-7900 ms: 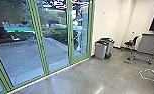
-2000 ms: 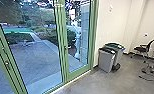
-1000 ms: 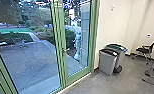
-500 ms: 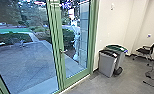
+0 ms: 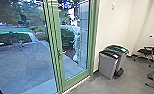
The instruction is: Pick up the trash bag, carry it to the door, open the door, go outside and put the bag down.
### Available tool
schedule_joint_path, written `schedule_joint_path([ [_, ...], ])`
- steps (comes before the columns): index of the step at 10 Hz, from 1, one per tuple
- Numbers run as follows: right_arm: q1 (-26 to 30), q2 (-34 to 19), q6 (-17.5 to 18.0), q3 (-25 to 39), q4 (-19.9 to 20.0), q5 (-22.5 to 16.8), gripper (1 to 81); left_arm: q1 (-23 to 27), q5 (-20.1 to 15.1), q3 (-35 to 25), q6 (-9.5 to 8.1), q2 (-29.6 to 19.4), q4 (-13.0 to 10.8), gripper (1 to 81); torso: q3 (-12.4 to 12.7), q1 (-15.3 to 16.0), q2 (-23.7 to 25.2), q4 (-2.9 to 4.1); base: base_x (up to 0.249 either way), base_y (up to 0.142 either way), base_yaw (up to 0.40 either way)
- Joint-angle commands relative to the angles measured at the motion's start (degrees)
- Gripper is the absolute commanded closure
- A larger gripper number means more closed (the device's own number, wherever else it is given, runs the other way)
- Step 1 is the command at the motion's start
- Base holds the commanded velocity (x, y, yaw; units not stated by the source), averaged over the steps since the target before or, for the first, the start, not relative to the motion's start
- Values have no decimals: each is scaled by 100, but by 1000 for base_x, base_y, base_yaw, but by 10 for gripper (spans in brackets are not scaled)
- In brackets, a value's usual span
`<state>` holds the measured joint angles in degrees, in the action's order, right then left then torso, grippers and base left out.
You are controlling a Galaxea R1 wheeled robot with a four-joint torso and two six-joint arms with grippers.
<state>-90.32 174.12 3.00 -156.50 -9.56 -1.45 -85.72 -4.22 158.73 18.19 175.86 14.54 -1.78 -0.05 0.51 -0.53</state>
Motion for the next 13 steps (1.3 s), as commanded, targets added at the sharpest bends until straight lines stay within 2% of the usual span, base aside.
schedule_joint_path([
  [1, 202, 11, -1, 7, -29, -303, 10, 271, -360, 0, 44, -16, -31, 811, 0, 5, 0, 0, 143, 0, 0],
  [13, 115, 55, -1, -2, 7, -294, 10, 271, -299, 26, 44, -16, -39, 811, 0, 5, 0, 0, 143, 0, 0],
])
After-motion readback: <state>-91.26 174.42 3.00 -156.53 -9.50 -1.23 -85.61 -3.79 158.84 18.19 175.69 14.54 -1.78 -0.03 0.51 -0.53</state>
